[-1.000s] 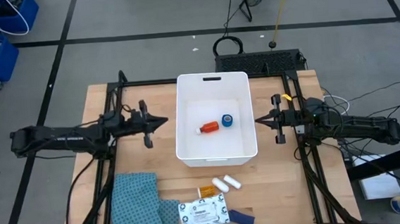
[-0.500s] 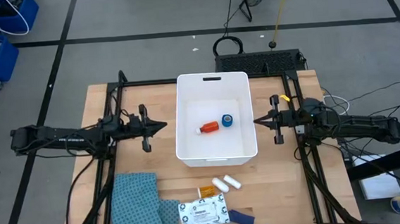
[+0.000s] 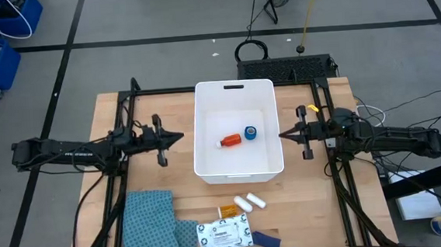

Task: Pick & place medical supplies in basket/bin
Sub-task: Put the large blue bandage into the white bin

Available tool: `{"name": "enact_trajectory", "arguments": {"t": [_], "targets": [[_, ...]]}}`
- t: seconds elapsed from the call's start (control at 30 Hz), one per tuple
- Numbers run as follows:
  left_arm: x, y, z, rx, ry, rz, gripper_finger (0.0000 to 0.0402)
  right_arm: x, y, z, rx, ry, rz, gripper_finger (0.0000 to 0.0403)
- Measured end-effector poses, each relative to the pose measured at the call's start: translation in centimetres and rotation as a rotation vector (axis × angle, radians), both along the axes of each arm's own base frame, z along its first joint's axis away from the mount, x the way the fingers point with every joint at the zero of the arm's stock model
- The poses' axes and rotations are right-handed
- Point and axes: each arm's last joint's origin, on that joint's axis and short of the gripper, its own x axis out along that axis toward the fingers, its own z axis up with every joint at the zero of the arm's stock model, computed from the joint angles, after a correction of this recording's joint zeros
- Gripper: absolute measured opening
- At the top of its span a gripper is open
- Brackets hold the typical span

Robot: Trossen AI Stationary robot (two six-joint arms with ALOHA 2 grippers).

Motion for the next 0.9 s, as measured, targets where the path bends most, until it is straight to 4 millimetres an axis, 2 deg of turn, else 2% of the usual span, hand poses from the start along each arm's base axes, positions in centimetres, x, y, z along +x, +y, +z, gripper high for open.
{"name": "enact_trajectory", "arguments": {"t": [0.27, 0.5, 0.67, 0.9], "targets": [[0.0, 0.2, 0.0, 0.002, 0.0, 0.056, 0.0028, 0.0, 2.0, 1.2, 0.017, -0.113, 0.19, 0.0], [0.0, 0.2, 0.0, 0.035, 0.005, 0.061, 0.0032, 0.3, 4.0, 3.4, 0.006, -0.133, 0.17, 0.0], [0.0, 0.2, 0.2, 0.039, -0.013, 0.062, 0.0022, 1.4, 5.8, 5.0, -0.012, -0.06, 0.132, 0.0], [-0.1, 0.2, 0.3, 0.04, -0.023, 0.064, 0.0004, 3.5, 9.3, 7.0, -0.046, 0.039, 0.133, 0.0]]}}
